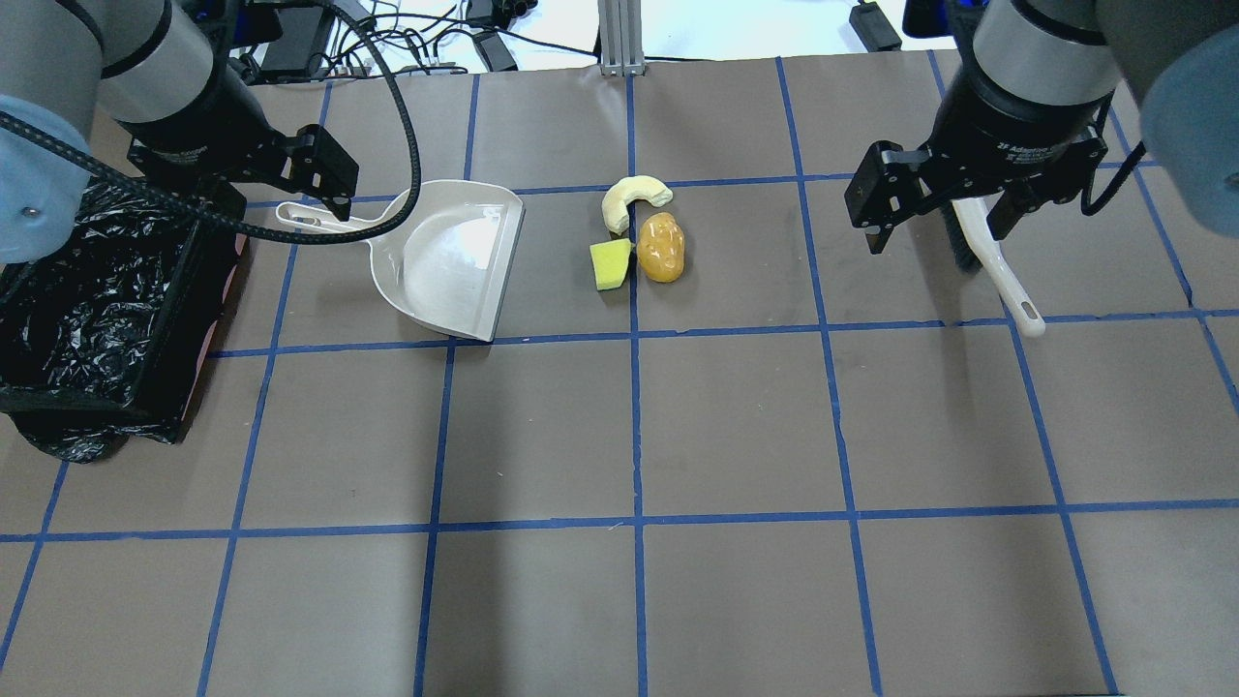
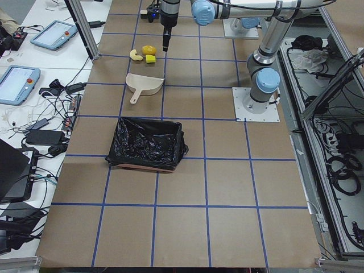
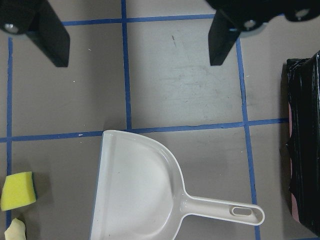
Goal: Sweep and dump trash into bin
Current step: 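Lower the left gripper onto the dustpan handle while the right gripper nears the brush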
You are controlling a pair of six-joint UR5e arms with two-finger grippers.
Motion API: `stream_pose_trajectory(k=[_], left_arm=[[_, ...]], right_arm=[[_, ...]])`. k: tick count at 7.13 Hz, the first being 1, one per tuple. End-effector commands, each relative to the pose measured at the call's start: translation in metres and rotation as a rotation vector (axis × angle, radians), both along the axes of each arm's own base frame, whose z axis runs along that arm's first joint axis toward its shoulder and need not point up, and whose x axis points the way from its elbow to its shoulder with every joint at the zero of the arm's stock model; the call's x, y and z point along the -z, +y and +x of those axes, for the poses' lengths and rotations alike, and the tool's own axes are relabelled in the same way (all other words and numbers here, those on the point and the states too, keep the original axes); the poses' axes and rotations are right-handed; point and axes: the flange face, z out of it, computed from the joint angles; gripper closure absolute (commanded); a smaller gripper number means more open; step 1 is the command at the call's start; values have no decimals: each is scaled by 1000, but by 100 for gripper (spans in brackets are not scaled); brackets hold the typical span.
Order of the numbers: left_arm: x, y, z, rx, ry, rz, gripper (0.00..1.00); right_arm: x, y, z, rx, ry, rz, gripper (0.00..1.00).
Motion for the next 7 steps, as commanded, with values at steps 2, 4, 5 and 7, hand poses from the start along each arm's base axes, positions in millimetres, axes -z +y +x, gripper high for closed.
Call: stream_pose_trajectory(k=[2, 4, 5, 7], left_arm=[[12, -2, -1, 5, 5, 35, 0], [17, -5, -2, 11, 17, 41, 0], [18, -9, 5, 12, 13, 35, 0], [36, -21, 6, 203, -2, 66, 0]], right_arm=[[0, 0, 0, 1, -2, -2, 0], [1, -1, -1, 3, 1, 2, 0], [1, -1, -1, 5, 1, 0, 0], [8, -3, -3, 8, 3, 29, 0]])
